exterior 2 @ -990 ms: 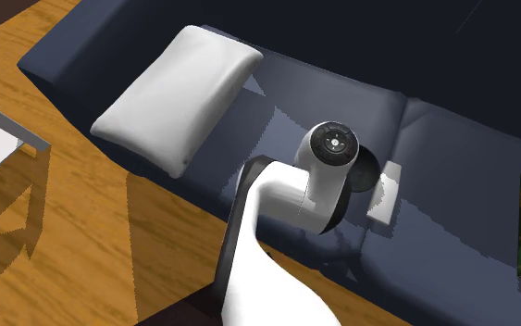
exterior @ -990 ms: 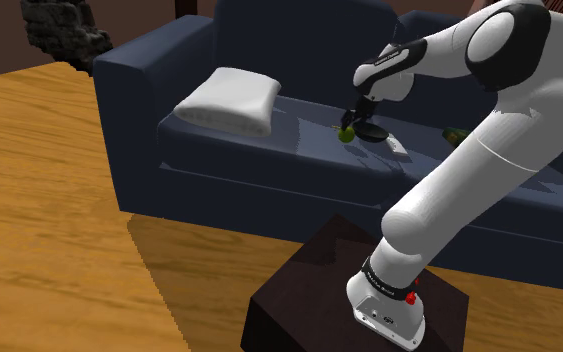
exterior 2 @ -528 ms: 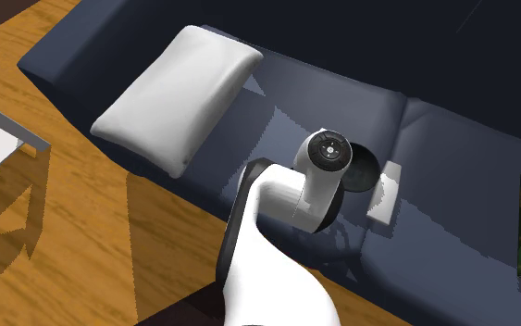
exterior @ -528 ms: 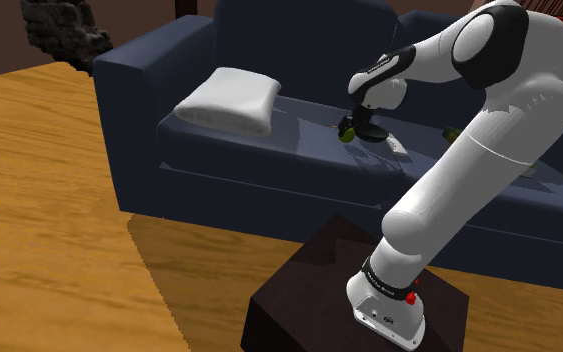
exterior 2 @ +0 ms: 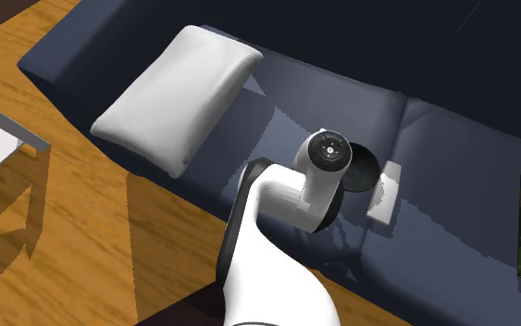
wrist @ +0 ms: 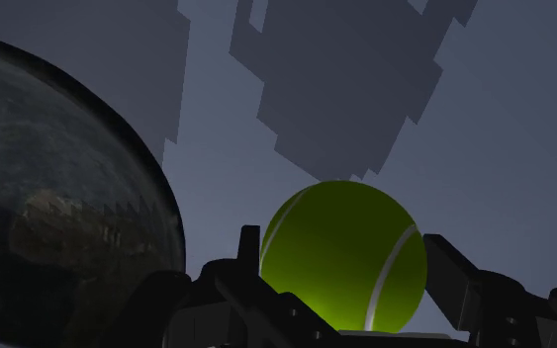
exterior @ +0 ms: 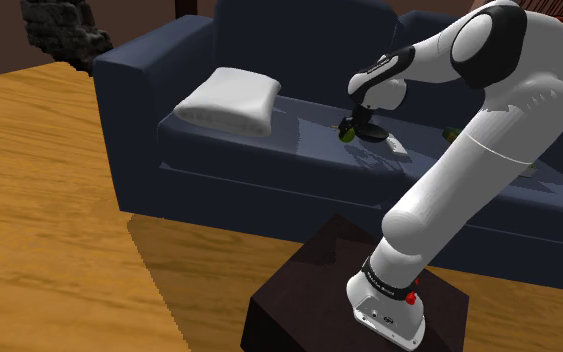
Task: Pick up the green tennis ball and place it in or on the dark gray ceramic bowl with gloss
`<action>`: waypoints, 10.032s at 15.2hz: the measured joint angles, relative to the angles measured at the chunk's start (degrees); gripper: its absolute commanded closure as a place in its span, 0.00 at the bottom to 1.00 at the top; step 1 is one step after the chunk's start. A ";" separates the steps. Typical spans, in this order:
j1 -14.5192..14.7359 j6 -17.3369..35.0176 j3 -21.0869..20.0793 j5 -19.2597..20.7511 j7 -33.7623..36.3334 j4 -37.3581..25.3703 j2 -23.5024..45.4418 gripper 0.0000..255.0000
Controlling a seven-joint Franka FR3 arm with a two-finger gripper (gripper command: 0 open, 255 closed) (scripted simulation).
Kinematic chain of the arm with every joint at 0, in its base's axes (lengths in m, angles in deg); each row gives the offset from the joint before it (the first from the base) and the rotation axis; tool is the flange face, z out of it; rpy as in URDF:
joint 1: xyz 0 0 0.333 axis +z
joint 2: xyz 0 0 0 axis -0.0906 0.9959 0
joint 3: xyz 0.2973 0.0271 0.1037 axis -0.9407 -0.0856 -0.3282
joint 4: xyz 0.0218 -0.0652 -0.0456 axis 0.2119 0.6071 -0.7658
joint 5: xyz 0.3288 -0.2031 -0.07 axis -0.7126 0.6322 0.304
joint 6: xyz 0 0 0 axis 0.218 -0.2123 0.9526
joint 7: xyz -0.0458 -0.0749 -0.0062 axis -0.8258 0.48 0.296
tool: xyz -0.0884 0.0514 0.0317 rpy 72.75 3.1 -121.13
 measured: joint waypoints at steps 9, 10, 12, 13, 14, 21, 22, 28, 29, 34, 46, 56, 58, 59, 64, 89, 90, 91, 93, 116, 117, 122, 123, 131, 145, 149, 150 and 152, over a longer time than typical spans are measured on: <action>-0.03 -0.38 -0.06 0.22 0.19 -0.20 -0.22 1.00; -0.08 -0.92 -0.15 0.59 0.48 -0.39 -0.63 1.00; -0.16 -2.41 -0.40 1.31 1.12 -1.21 -1.42 1.00; -0.25 -3.14 -0.42 1.58 1.22 -1.63 -1.80 1.00; -0.32 -3.93 -0.54 1.95 1.52 -2.01 -2.26 1.00; -0.61 -9.46 -1.43 3.82 3.12 -5.26 -4.87 1.00; -0.64 -10.19 -1.45 3.88 3.10 -5.85 -5.01 1.00; -0.72 -14.81 -2.13 4.75 3.94 -9.09 -6.55 1.00; -0.70 -15.73 -2.22 4.78 4.01 -9.92 -6.66 1.00; -1.18 -18.05 0.31 2.68 -0.11 -14.14 -4.59 1.00; -4.70 -23.85 7.66 -11.87 -19.56 -27.78 9.18 0.00; -6.23 -36.48 2.95 -23.16 -42.90 -30.21 17.21 0.00; -6.17 -36.06 2.63 -23.64 -43.73 -29.61 17.65 0.00; -6.08 -35.58 2.47 -23.88 -43.89 -29.24 17.88 0.00; -5.93 -33.08 1.98 -25.00 -44.77 -27.51 19.04 0.00; -1.65 -0.81 -0.10 24.95 -44.06 1.37 -4.91 0.00; -1.77 0.45 -0.05 25.70 -44.10 1.87 -4.53 0.00; -1.80 1.53 0.09 25.95 -44.18 2.16 -3.92 0.00; -1.75 3.30 0.62 25.46 -44.83 2.12 -2.33 0.00; -1.58 3.08 0.90 24.56 -45.82 1.07 -1.67 1.00; -1.59 2.20 0.70 24.83 -45.69 0.92 -2.42 1.00; -1.41 -1.89 0.19 24.60 -46.45 -1.26 -4.51 1.00; -1.38 -2.70 0.08 24.56 -46.61 -1.68 -4.93 1.00; -1.01 -9.24 -1.03 24.14 -47.53 -5.57 -7.74 1.00; -2.20 -11.20 8.41 7.13 -67.94 -22.48 6.34 1.00; -2.79 -8.55 8.80 5.13 -69.66 -21.39 8.21 1.00; -2.90 -7.81 8.83 4.72 -69.92 -21.00 8.65 1.00; -3.06 -6.25 8.84 4.07 -70.27 -20.04 9.41 1.00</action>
